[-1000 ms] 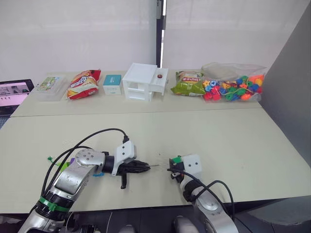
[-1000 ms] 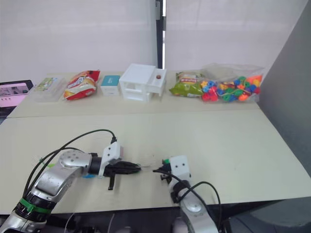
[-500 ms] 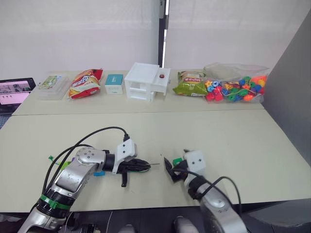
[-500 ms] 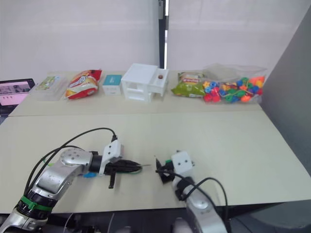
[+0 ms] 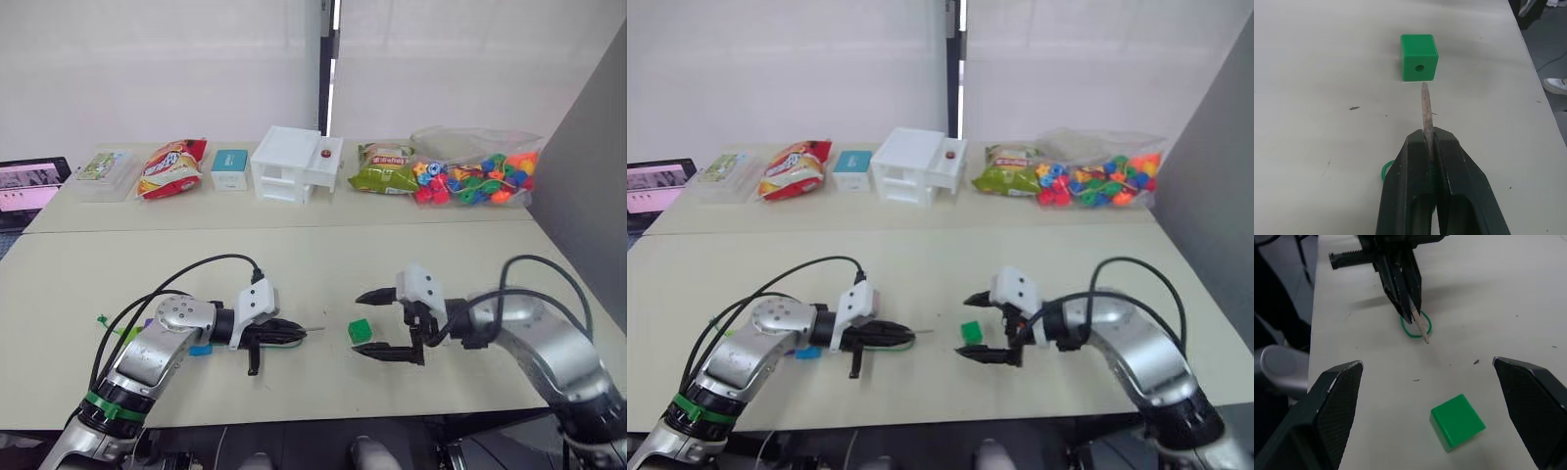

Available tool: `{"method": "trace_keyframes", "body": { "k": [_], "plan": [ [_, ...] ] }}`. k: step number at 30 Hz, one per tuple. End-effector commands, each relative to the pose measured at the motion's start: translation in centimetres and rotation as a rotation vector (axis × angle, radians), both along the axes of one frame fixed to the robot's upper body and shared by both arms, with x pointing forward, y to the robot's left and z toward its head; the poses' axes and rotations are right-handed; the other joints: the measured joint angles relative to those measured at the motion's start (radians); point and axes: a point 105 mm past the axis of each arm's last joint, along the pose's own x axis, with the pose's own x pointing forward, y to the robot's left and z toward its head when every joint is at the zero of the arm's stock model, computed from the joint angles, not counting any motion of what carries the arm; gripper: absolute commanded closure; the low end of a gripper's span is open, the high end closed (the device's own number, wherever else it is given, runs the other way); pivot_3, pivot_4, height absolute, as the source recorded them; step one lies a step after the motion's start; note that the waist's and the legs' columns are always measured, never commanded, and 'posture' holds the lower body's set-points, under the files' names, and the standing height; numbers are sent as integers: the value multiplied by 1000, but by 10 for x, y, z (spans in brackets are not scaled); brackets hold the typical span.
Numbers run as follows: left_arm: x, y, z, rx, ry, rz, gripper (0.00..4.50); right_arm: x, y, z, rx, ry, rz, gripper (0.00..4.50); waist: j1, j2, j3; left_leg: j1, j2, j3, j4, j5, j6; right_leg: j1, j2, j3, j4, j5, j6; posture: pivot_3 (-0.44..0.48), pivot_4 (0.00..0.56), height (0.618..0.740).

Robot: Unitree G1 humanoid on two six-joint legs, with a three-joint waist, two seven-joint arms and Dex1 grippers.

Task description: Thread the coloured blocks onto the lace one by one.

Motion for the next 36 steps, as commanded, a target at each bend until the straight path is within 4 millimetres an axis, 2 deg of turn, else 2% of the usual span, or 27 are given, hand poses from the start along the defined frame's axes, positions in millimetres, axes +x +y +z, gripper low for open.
{"method": "trace_keyframes", "body": {
  "k": [1,4,11,14,21,22,26,30,36],
  "plan": [
    [-4,-3,7,-2,-31,-14,4500,15,-7,-17,-146,-97,113,19,1,0,0,0,0,0,1,0,0,0,0,0,0,0,0,0,150,740],
    [-5,-4,7,-3,-32,-12,4500,25,-8,-21,-188,-124,180,19,11,0,0,-1,-1,1,3,0,0,0,-1,0,1,0,0,0,150,740],
    [-10,-3,5,11,-36,-22,4500,35,-10,-26,-232,-127,283,19,14,0,0,-1,-1,1,3,0,0,-1,-1,0,3,0,0,0,150,740],
    [-13,-4,4,12,-37,-24,4500,37,-9,-26,-210,-122,286,766,14,0,0,-1,-1,0,3,0,0,-1,-1,0,4,0,0,0,150,740],
    [-14,-12,4,14,-47,-26,4500,37,-8,-26,-131,-91,219,3220,15,0,0,-1,-1,0,3,0,0,-1,-1,0,4,0,0,0,150,740],
    [-14,-14,4,18,-53,-26,4500,36,-7,-25,-112,-84,199,3318,16,0,0,-1,-1,0,3,0,0,-1,-1,0,4,0,0,0,150,740],
    [-8,-18,5,46,-76,-5,4500,29,-5,-24,-77,-59,148,3317,17,0,0,-1,-1,0,4,0,0,-1,-2,0,5,0,0,0,150,740],
    [-8,-29,-2,125,-96,-8,4500,7,-1,-32,-57,32,71,3317,21,0,0,-1,-1,-1,4,0,0,-1,-1,0,5,0,0,0,150,740],
    [-11,-35,-6,147,-73,-35,4500,3,-2,-41,-59,38,-36,3317,17,0,0,0,-1,-1,4,-1,1,-1,-1,0,5,0,0,0,150,740]
  ]
}}
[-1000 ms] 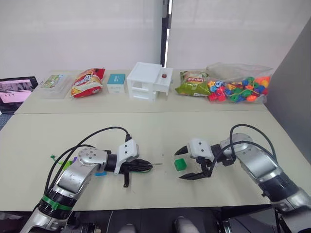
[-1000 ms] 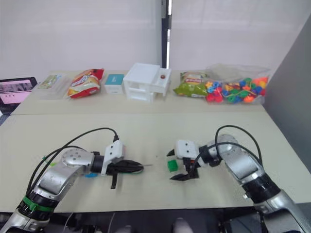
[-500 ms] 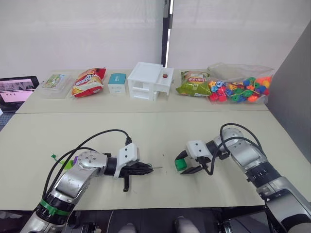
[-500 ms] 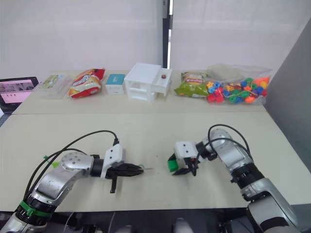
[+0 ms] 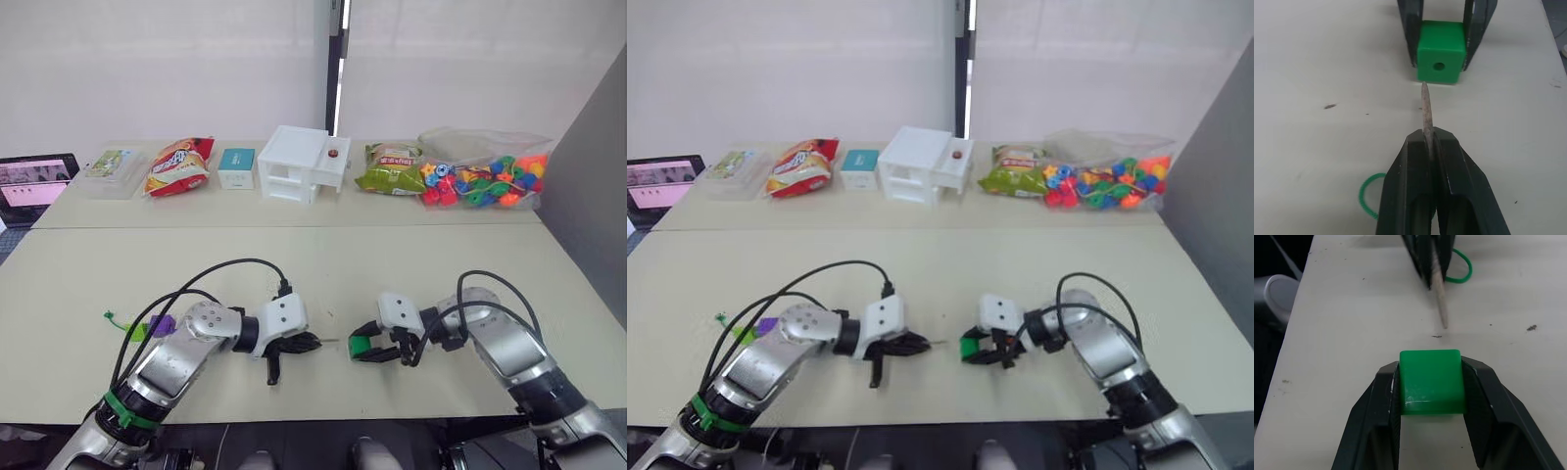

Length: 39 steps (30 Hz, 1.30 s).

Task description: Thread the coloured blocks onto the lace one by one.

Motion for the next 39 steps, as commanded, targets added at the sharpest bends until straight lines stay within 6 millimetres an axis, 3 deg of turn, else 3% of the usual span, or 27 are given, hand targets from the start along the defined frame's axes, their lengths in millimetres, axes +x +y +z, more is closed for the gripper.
{"method": "trace_keyframes", "body": {
  "k": [1,24,39],
  "plan": [
    [-2,-7,10,-3,-36,-38,4500,-1,-2,0,-9,-8,-39,3317,0,0,0,0,0,0,0,0,0,0,0,0,0,0,0,0,150,740],
    [-3,-24,9,11,-11,-97,4500,-8,10,3,-2,-7,-50,3317,0,0,0,0,0,0,1,0,0,1,0,0,0,0,0,0,150,740],
    [-4,-54,11,-32,-11,-166,4500,-6,9,4,-4,-2,-83,3317,2,0,0,0,0,0,1,0,0,1,0,0,0,0,0,0,150,740]
  ]
}}
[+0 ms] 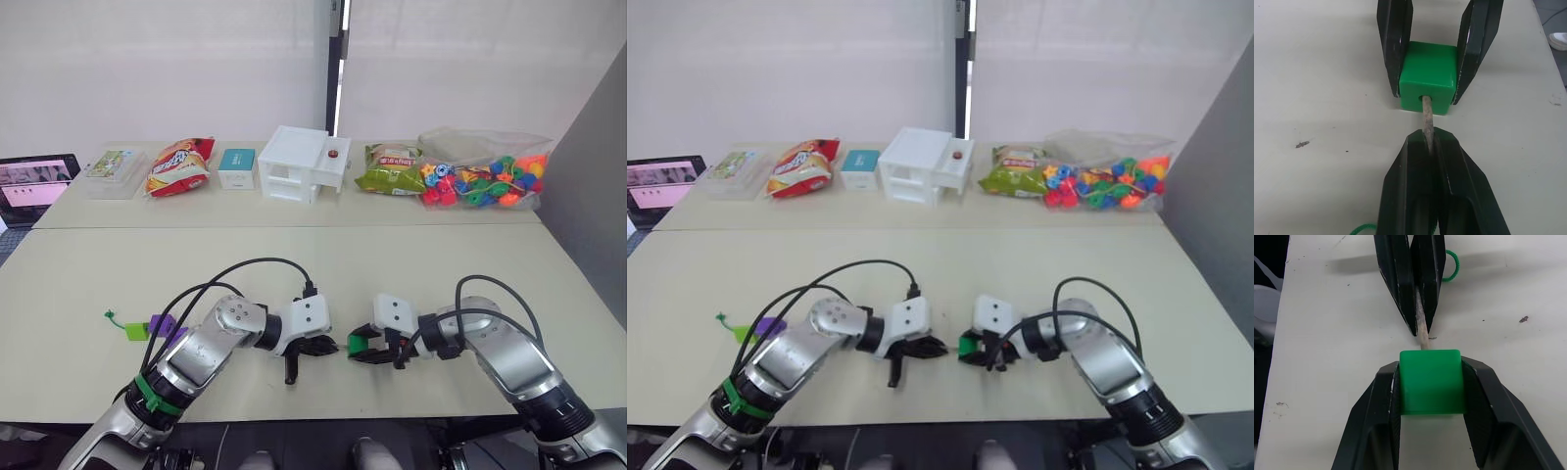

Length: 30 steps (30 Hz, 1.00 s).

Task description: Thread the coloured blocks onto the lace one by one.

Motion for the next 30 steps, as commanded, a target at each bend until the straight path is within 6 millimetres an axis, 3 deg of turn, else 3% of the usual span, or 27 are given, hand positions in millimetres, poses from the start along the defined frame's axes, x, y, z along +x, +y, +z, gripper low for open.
{"method": "trace_keyframes", "body": {
  "k": [1,11,13,20,25,30],
  "plan": [
    [-8,-25,12,-57,-34,-101,4500,-2,5,3,17,-9,5,3317,1,0,0,0,0,0,0,0,0,0,0,0,0,0,0,0,150,740],
    [-12,-47,12,-123,9,-166,4500,-3,7,3,21,-10,-10,3317,9,0,0,0,0,0,1,0,0,1,0,0,-1,0,0,0,150,740],
    [-8,-39,16,-153,33,-131,4500,-3,7,3,23,-9,-17,3317,9,0,0,0,0,0,2,0,0,2,0,0,-1,0,0,0,150,740],
    [-2,3,28,-119,-22,-106,2192,-5,4,1,19,-5,-31,3317,0,0,0,0,0,0,1,0,0,0,0,0,0,0,0,0,150,740],
    [3,29,22,-79,-25,-64,2192,-7,3,0,19,-2,-34,3317,-3,0,0,1,0,0,0,0,0,0,0,0,0,0,0,0,150,740],
    [12,43,10,-59,-26,-12,2192,-8,3,0,20,-1,-35,3317,-2,0,0,0,0,0,0,0,0,0,0,0,0,0,0,0,150,740]
  ]
}}
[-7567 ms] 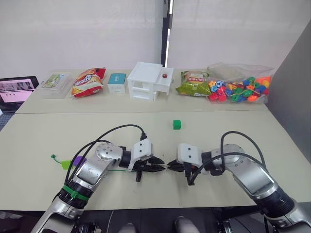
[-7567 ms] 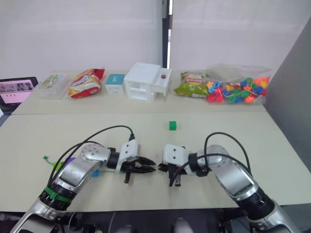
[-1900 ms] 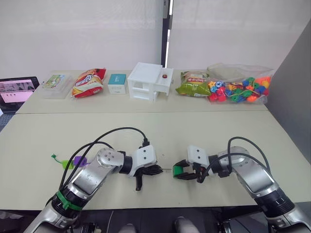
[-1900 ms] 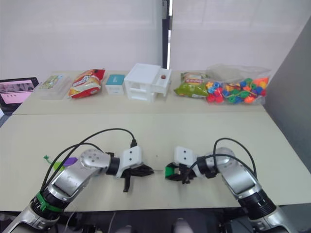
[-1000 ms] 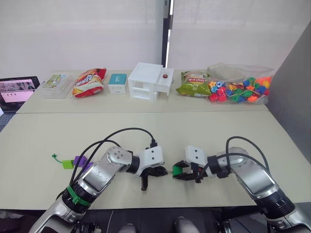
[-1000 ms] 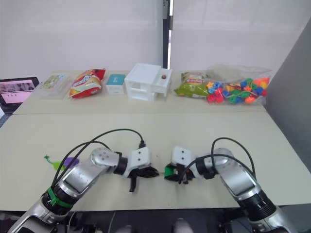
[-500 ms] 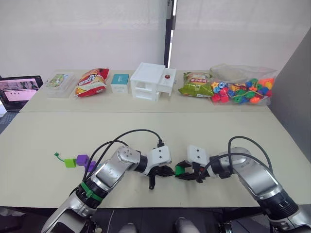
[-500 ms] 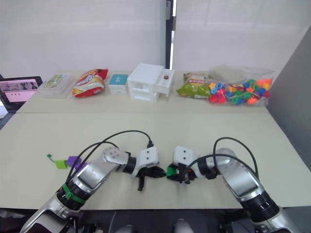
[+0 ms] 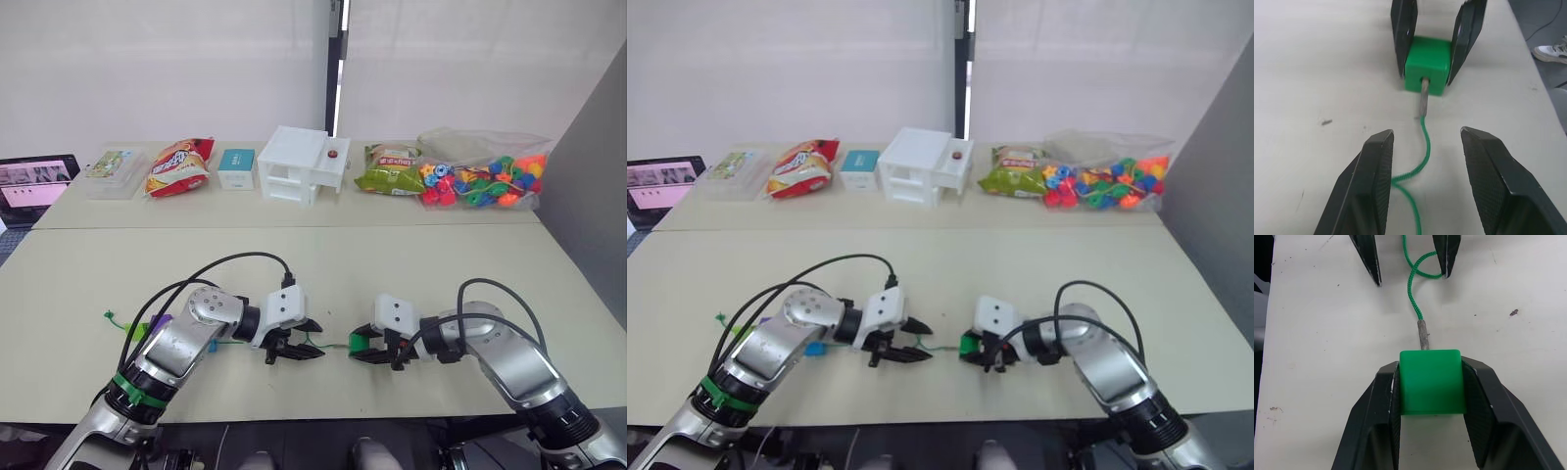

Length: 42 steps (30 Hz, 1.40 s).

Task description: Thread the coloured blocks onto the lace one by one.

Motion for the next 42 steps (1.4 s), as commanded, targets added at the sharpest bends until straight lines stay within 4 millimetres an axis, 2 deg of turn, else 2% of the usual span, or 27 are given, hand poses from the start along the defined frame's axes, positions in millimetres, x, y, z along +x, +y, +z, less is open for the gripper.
{"method": "trace_keyframes", "body": {
  "k": [1,6,8,11,14,16,21,31,37,40,42],
  "plan": [
    [4,5,-2,-2,-29,9,2192,-6,3,1,13,15,17,3317,0,0,0,0,0,0,0,0,0,0,0,0,0,0,0,0,150,740],
    [4,8,-23,46,-21,15,2192,-7,3,3,15,17,16,3317,0,0,0,0,0,0,0,0,0,0,0,0,0,0,0,0,150,740],
    [6,6,-24,31,-16,24,2192,-8,3,3,15,17,16,3317,2,0,0,0,0,0,0,0,0,0,0,0,0,0,0,0,150,740],
    [4,1,-23,13,-14,3,2992,-8,3,4,16,19,13,3317,4,0,0,0,0,0,0,0,0,1,0,0,0,0,0,0,150,740],
    [-1,-5,-20,-7,-9,-22,4019,-9,1,3,13,21,10,3317,3,0,0,0,0,0,0,0,0,0,0,0,0,0,0,0,150,740],
    [-2,-7,-20,-10,-11,-28,4459,-9,1,3,15,21,7,3317,3,0,0,0,0,0,0,0,0,0,0,0,0,0,0,0,150,740],
    [-3,-16,-14,-40,-19,-38,4459,-9,1,3,14,21,4,3317,3,0,0,0,0,0,0,0,0,0,0,0,0,0,0,0,150,740],
    [-1,-57,-7,-87,-56,-87,4459,-10,3,2,16,25,3,3317,3,0,0,0,0,0,0,0,0,0,0,0,0,0,0,0,150,740],
    [-3,-55,-4,-87,-58,-86,4459,-10,4,3,17,24,4,3317,4,0,0,0,0,0,0,0,0,1,0,0,0,0,0,0,150,740],
    [-5,-47,2,-114,-7,-71,3642,-9,4,3,17,22,3,3317,3,0,0,0,0,0,0,0,0,0,0,0,0,0,0,0,150,740],
    [-3,-39,3,-87,-48,-67,2889,-9,4,2,17,24,4,3317,2,0,0,0,0,0,0,0,0,0,0,0,0,0,0,0,150,740]
  ]
}}
